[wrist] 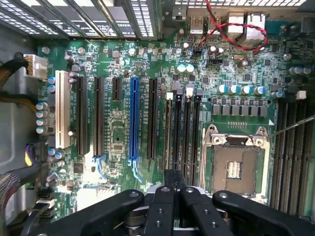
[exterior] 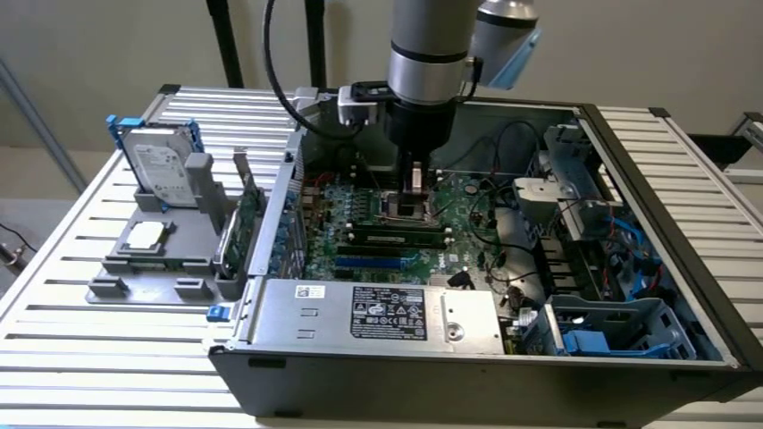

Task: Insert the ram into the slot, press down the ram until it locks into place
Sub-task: 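Press down the ram until it locks into place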

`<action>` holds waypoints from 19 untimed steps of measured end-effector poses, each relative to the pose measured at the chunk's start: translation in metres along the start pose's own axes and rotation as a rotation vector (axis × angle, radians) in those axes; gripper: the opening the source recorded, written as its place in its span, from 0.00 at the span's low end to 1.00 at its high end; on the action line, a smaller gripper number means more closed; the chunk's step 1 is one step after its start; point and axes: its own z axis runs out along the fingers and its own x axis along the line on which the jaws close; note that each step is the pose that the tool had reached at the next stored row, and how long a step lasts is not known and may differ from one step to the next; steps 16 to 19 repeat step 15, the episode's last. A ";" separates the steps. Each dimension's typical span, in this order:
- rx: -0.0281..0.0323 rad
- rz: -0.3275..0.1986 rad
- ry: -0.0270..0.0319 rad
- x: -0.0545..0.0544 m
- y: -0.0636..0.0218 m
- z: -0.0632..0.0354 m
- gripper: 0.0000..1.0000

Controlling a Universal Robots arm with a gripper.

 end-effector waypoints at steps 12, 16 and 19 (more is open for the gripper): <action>-0.0099 0.002 -0.0027 0.002 -0.0037 -0.0123 0.11; -0.0099 0.002 -0.0027 0.002 -0.0036 -0.0123 0.11; -0.0099 0.002 -0.0027 0.002 -0.0036 -0.0123 0.11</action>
